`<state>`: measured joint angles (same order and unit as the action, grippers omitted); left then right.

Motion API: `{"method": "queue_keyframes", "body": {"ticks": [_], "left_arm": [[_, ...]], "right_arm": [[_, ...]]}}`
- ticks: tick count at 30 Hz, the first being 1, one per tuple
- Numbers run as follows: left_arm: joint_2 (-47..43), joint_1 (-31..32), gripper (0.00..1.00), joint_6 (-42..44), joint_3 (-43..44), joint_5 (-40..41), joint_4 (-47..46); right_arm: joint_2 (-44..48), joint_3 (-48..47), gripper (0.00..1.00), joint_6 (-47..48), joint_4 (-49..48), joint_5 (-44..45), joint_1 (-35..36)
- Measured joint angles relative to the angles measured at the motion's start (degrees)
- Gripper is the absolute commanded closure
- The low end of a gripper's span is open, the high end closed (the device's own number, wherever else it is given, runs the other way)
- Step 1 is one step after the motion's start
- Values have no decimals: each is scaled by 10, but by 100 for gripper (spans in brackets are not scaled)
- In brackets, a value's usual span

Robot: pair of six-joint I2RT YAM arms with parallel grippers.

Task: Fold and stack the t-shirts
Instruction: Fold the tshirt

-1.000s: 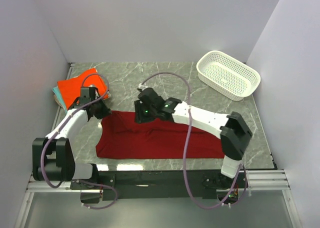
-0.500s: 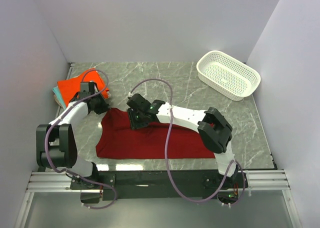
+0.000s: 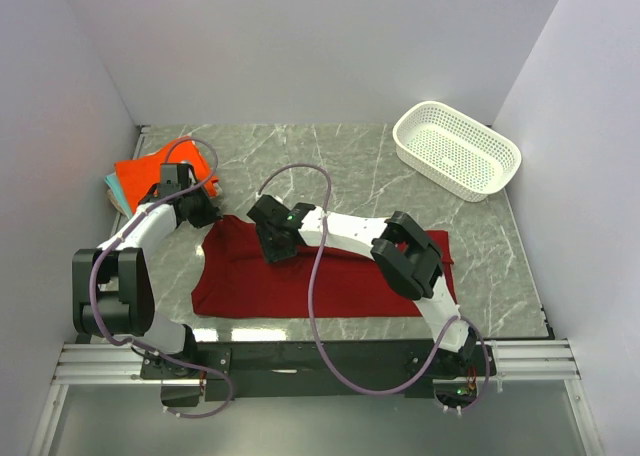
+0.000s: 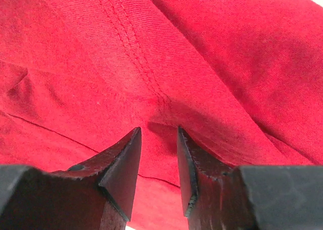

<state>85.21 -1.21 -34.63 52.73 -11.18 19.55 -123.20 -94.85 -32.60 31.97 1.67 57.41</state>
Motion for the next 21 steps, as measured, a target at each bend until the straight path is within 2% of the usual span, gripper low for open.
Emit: {"method": "queue_keyframes", "body": {"ticks": [14, 17, 21], "left_arm": [[-17, 0, 100, 1, 0, -5, 0], [-21, 0, 100, 1, -1, -6, 0], [-23, 0, 100, 1, -4, -6, 0]], "right_arm": [[-17, -16, 57, 1, 4, 6, 0], [-30, -29, 58, 2, 7, 8, 0], [-37, -41, 66, 3, 9, 13, 0]]}}
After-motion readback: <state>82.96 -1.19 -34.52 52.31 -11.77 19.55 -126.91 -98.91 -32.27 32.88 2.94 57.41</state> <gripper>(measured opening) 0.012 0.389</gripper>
